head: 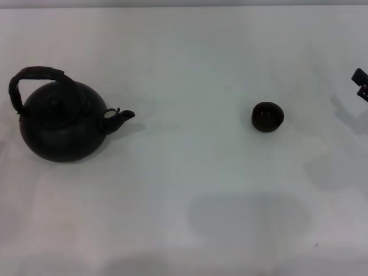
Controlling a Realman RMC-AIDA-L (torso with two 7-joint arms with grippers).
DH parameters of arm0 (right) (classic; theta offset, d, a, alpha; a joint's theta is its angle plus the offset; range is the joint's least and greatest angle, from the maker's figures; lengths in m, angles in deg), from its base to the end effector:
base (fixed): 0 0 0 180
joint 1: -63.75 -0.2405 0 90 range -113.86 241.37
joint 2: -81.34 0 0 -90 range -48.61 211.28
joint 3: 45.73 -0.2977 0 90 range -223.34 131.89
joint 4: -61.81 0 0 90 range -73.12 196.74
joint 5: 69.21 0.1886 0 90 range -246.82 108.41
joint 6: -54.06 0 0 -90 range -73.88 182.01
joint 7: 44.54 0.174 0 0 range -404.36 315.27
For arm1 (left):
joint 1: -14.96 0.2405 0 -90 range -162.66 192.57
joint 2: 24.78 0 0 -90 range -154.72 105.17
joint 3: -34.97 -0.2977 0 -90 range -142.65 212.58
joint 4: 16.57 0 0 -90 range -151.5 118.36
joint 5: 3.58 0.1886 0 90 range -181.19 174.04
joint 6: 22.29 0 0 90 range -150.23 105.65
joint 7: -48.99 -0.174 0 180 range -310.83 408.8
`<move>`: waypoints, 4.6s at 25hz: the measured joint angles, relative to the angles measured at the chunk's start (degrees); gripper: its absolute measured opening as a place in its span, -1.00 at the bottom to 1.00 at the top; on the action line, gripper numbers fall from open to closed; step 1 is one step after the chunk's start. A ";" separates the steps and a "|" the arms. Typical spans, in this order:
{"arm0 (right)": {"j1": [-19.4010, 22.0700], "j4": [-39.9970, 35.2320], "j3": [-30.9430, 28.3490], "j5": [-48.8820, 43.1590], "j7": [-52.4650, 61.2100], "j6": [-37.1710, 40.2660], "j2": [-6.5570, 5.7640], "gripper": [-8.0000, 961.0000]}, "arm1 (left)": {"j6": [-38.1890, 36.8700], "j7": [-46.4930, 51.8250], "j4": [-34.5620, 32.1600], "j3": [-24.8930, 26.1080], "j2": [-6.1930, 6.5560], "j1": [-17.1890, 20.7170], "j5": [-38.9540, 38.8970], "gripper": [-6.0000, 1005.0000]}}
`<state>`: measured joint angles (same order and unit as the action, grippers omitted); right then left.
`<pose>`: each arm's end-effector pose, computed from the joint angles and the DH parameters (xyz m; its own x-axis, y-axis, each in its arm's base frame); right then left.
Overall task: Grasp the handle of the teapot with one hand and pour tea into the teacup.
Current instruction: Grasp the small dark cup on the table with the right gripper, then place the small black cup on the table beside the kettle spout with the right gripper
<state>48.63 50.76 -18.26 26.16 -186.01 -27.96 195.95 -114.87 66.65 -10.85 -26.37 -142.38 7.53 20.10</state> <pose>0.3837 0.2884 0.0046 0.6830 -0.0859 -0.7253 -0.6749 -0.4539 -0.5818 -0.4161 0.2123 0.0173 0.6689 -0.0733 0.7397 0.7418 0.0014 -0.6707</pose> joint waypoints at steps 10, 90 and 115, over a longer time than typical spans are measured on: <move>0.01 -1.19 2.15 -0.01 2.25 -1.34 0.00 0.79 | 0.59 0.00 -0.97 -0.09 -0.19 -0.52 -0.05 0.68; -13.10 -39.10 49.98 -38.32 47.93 16.83 0.77 0.79 | 0.91 -0.44 -2.36 0.43 -0.87 -0.74 -0.56 0.68; -13.18 -40.41 50.55 -35.78 48.52 14.51 0.96 0.52 | 0.91 -0.44 -2.38 0.13 -0.92 -0.40 -0.56 0.68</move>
<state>35.45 10.35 32.29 -9.62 -137.50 -13.45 196.91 -113.96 66.21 -13.23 -26.24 -143.30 7.13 19.54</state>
